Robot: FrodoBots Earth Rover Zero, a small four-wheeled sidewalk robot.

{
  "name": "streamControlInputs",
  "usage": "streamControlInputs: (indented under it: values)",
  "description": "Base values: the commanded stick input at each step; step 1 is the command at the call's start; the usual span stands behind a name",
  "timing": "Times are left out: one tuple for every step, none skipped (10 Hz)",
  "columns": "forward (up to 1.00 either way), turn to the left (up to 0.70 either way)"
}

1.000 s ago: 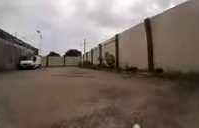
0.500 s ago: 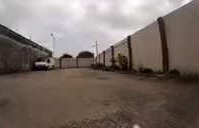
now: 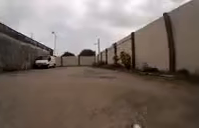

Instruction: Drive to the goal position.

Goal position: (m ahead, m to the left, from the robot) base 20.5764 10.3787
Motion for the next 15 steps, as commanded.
streamControlInputs:
  values:
    - [1.0,0.0]
    - [1.0,0.0]
    - [1.0,0.0]
    - [1.0,0.0]
    - [1.0,0.0]
    - [1.0,0.0]
    - [1.0,0.0]
    - [1.0,0.0]
    - [1.0,0.0]
    - [1.0,0.0]
    - [1.0,0.1]
    - [1.0,0.26]
    - [1.0,0.27]
    - [1.0,0.0]
    - [1.0,0.0]
